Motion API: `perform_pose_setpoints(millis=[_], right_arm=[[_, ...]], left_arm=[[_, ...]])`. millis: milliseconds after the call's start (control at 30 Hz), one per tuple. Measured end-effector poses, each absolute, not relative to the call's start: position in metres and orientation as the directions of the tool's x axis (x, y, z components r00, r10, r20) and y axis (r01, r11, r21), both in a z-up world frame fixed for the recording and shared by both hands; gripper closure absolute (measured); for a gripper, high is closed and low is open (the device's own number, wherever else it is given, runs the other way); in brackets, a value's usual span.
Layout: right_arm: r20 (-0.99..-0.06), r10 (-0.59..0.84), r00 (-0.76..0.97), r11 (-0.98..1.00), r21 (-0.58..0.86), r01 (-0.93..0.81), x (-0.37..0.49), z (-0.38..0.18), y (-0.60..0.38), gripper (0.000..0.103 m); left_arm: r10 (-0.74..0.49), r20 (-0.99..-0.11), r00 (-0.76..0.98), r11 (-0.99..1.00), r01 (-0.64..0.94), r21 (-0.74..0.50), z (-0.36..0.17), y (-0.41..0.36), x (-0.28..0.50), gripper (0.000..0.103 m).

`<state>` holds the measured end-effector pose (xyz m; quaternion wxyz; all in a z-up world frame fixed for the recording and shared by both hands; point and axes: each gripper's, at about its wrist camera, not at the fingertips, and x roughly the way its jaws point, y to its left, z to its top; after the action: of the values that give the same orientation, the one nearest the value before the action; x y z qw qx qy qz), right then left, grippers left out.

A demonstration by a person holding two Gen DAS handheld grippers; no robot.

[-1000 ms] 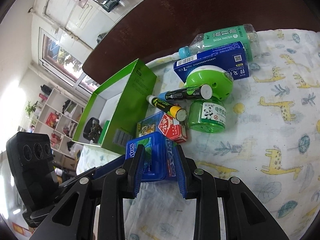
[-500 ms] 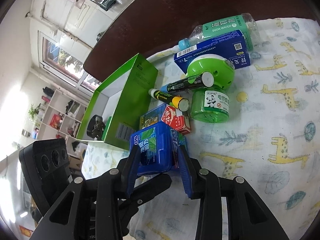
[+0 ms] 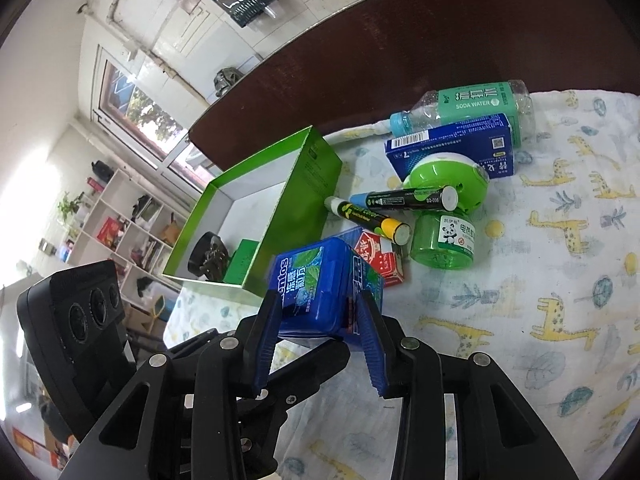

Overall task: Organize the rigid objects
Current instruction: 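Carry the Mentos tin into the green box and open the right gripper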

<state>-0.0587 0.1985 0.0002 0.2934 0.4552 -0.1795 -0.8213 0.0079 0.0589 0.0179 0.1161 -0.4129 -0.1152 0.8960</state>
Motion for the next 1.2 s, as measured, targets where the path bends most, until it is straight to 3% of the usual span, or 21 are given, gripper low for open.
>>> perform_pose_setpoints(millis=[633,1200], right_arm=[[-0.555,-0.700,-0.450,-0.713,0.504,0.488,-0.077,0.066,0.131,0.060],[-0.594,-0.714,-0.371,-0.687,0.491,0.535,-0.127,0.052,0.034,0.059]], left_arm=[[0.178,-0.609,-0.773,-0.972,-0.041,-0.232,0.080,-0.007,0.004,0.052],[0.129,-0.603,-0.788,-0.962,0.048,-0.269,0.064,-0.096,-0.022,0.052]])
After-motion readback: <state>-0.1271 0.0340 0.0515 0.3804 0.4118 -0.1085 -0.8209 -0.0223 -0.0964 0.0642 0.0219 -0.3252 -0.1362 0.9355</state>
